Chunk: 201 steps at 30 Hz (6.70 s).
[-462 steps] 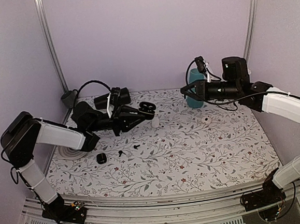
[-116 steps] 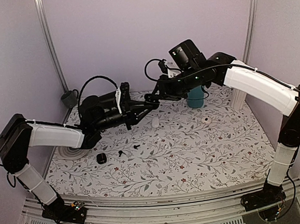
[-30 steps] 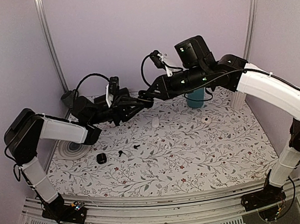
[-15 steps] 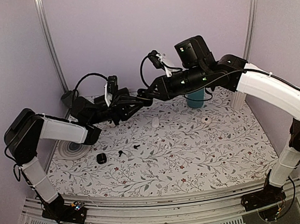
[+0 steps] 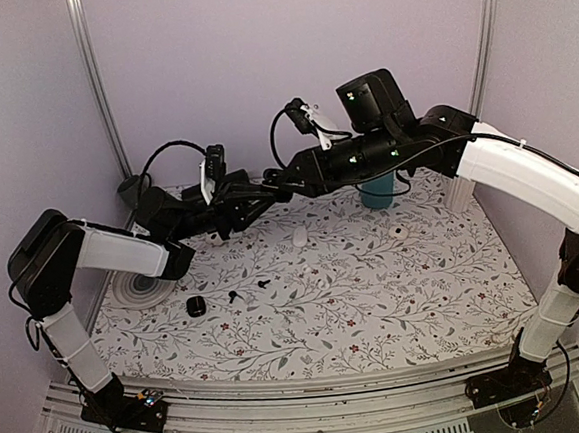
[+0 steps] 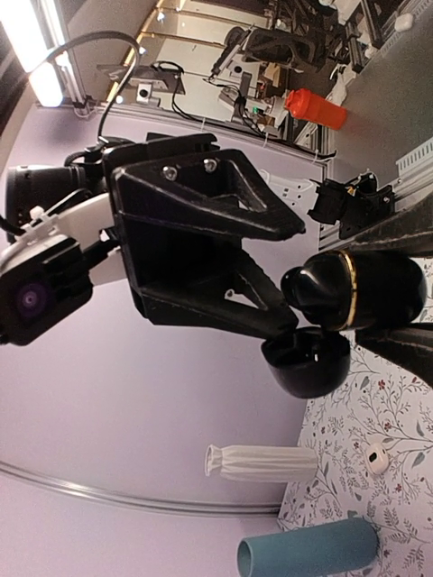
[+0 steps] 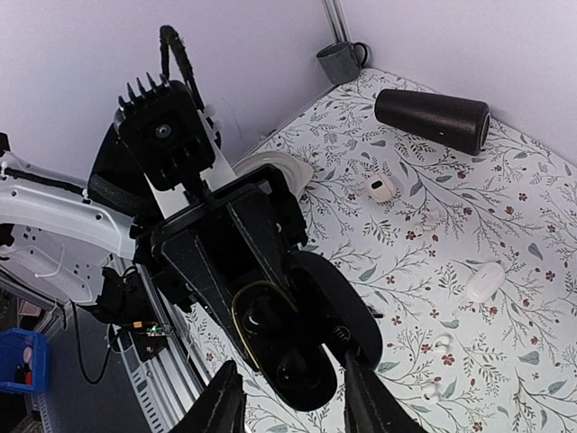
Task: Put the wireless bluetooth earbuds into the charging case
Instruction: Adjust the right earbud in the right side groove of the charging case, then close the charging case, then pass from the left arm to the right, then place the charging case at the center of the board, then reset both arms
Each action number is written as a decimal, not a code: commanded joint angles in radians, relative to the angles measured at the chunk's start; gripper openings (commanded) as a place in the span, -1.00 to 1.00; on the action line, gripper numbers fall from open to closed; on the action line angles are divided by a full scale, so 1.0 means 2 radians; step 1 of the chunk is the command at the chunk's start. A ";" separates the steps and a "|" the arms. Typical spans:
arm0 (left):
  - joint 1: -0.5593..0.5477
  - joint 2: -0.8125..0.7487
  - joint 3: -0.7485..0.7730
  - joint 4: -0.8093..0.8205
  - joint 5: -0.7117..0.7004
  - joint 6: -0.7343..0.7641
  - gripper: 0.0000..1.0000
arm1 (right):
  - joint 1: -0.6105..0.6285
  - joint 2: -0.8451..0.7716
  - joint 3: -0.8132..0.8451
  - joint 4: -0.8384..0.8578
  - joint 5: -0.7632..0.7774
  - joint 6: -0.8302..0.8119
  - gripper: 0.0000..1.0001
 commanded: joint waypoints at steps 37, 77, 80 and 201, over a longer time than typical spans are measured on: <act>-0.012 -0.038 -0.011 -0.073 -0.028 0.055 -1.00 | -0.091 -0.045 -0.184 0.287 -0.251 0.082 0.14; -0.028 -0.027 0.074 -0.222 -0.056 -0.036 -1.00 | -0.100 -0.049 -0.295 0.544 -0.266 0.173 -0.25; -0.030 -0.025 0.075 -0.217 -0.052 -0.043 -1.00 | -0.099 -0.049 -0.295 0.546 -0.257 0.172 -0.26; 0.066 -0.284 -0.122 -0.517 -0.429 0.165 0.92 | -0.391 -0.202 -0.558 0.400 0.057 0.083 0.98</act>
